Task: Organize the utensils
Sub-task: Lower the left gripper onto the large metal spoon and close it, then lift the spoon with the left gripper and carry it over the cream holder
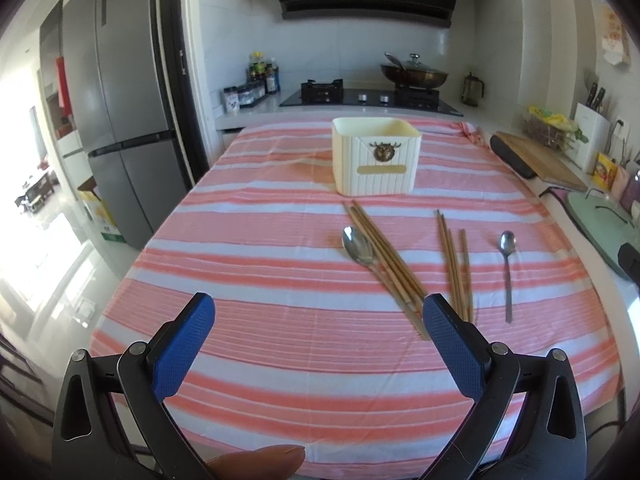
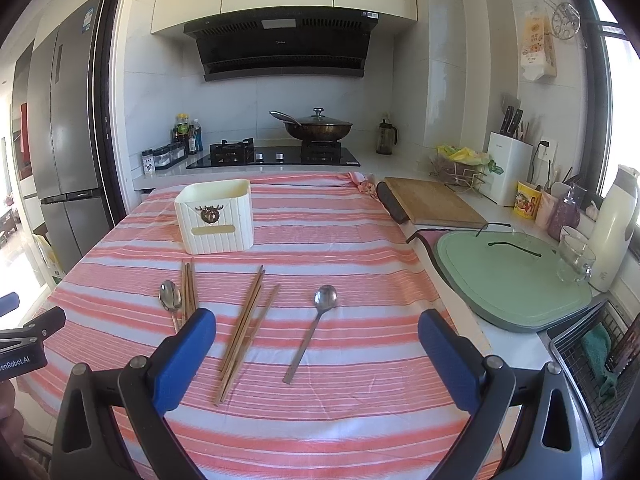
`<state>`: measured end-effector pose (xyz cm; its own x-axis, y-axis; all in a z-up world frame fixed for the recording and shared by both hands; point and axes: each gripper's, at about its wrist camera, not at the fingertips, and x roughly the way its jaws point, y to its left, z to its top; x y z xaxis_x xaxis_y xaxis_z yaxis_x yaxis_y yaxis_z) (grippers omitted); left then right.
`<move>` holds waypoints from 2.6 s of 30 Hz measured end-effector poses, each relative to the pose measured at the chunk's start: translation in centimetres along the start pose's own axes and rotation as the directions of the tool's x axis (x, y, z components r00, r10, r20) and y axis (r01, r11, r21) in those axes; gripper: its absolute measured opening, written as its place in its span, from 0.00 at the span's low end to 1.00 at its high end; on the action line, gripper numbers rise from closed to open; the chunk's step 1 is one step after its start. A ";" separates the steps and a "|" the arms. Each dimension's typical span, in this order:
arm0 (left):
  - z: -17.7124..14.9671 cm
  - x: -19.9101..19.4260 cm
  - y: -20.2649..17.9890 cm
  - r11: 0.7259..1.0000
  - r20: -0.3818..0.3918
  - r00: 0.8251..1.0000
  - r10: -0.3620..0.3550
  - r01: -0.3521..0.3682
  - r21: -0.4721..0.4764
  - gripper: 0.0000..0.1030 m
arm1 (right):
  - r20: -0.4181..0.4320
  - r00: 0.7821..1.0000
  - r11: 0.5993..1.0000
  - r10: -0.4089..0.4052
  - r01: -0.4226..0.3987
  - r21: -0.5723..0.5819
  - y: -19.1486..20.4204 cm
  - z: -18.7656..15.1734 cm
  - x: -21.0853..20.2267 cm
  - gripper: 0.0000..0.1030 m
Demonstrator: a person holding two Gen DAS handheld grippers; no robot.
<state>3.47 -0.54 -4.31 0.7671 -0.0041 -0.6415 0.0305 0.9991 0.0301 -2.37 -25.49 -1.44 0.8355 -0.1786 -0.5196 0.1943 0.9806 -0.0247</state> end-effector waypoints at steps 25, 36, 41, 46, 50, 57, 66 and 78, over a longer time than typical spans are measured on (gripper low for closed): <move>0.8 20.4 -3.1 0.989 -0.327 0.944 0.043 -0.085 -0.117 1.00 | -0.214 0.973 0.997 -0.082 0.083 -0.003 -3.1 -5.0 11.8 1.00; 0.3 21.7 -2.9 0.998 -0.350 0.936 0.027 -0.042 -0.036 1.00 | -0.250 0.965 0.996 -0.077 0.083 0.015 -3.9 -4.7 13.8 1.00; 0.2 21.5 0.0 1.000 -0.378 0.926 0.007 0.002 0.025 1.00 | -0.286 0.958 0.999 0.005 0.007 0.042 -5.1 -3.6 15.1 1.00; 0.0 21.5 1.5 0.996 -0.431 0.901 -0.052 0.079 0.045 1.00 | -0.380 0.921 0.994 0.084 -0.050 0.096 -5.8 -3.3 18.3 0.99; 0.2 21.9 0.7 0.994 -0.420 0.906 -0.062 0.093 0.054 1.00 | -0.423 0.887 0.977 0.184 -0.116 0.180 -4.9 -3.5 21.9 0.97; 2.3 24.0 -1.0 0.991 -0.388 0.919 -0.071 0.108 0.073 0.92 | -0.430 0.902 0.997 0.037 -0.002 0.082 -1.9 -2.6 27.9 0.72; 3.9 24.9 -3.9 0.987 -0.332 0.939 -0.091 0.130 0.097 0.40 | -0.389 0.920 0.997 -0.046 0.068 0.045 -1.5 -1.3 29.0 0.35; 5.1 21.3 -0.9 0.979 -0.209 0.958 -0.195 0.203 0.020 0.40 | -0.258 0.961 0.993 0.097 -0.076 0.089 -2.6 0.5 25.2 0.35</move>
<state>23.02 -1.74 -14.09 0.5951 -0.1897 -0.7810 0.1984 0.9763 -0.0860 18.49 -32.56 -14.04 0.6891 -0.0558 -0.7226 0.1749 0.9804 0.0912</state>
